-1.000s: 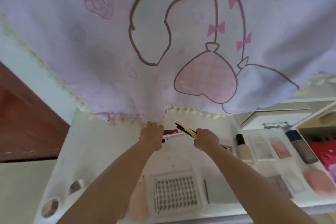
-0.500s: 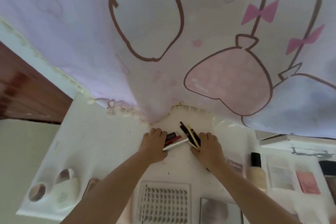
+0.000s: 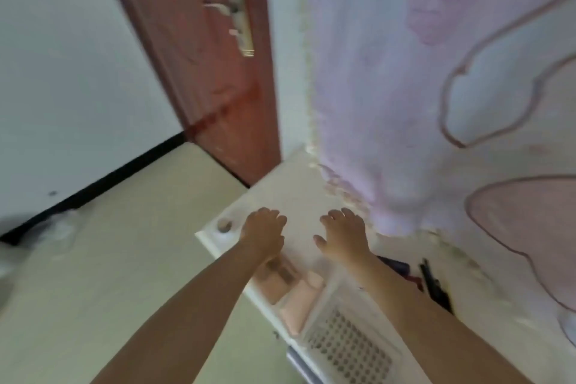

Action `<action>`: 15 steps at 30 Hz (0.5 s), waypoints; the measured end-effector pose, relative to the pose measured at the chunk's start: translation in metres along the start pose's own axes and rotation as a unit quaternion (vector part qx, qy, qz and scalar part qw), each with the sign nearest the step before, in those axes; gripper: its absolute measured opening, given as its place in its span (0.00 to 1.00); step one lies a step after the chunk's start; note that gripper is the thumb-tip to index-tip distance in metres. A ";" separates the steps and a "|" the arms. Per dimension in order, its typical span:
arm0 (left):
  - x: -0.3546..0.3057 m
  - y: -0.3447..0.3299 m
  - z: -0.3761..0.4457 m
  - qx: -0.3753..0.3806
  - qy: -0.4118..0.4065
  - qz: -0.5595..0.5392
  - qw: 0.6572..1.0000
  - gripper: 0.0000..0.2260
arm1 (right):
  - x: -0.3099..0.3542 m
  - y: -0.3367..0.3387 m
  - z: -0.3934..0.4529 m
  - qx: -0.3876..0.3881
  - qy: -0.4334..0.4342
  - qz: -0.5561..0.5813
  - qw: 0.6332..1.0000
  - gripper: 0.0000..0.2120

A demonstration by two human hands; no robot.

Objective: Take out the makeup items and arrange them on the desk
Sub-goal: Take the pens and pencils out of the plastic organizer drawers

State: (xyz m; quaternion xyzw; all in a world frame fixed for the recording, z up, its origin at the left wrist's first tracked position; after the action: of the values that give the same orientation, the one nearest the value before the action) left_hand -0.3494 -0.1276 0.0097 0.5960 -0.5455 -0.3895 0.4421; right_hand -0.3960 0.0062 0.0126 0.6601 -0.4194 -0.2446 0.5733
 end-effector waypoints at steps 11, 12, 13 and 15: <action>0.331 -0.027 -0.405 -0.095 0.435 -0.072 0.893 0.22 | 0.504 0.016 -0.075 0.011 0.387 -0.057 0.920 0.35; 0.350 -0.039 -0.453 -0.094 0.468 -0.077 0.876 0.22 | 0.552 0.010 -0.100 0.005 0.420 -0.050 0.906 0.35; 0.368 -0.051 -0.503 -0.093 0.501 -0.083 0.856 0.22 | 0.599 0.003 -0.128 0.000 0.455 -0.044 0.889 0.35; 0.397 -0.075 -0.600 -0.086 0.569 -0.098 0.812 0.22 | 0.688 -0.014 -0.188 0.000 0.522 -0.044 0.852 0.34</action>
State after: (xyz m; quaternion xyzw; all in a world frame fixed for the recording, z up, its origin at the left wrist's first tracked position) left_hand 0.2817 -0.4602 0.1289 0.7211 -0.0989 -0.0674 0.6824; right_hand 0.1225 -0.4636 0.1498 0.7085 -0.0289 0.1110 0.6963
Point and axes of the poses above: each hand's wrist, its own z-axis towards the middle knuckle, its own y-axis out of the back of the hand, x = y × z, the point moved 5 cm from there along z, towards the middle knuckle
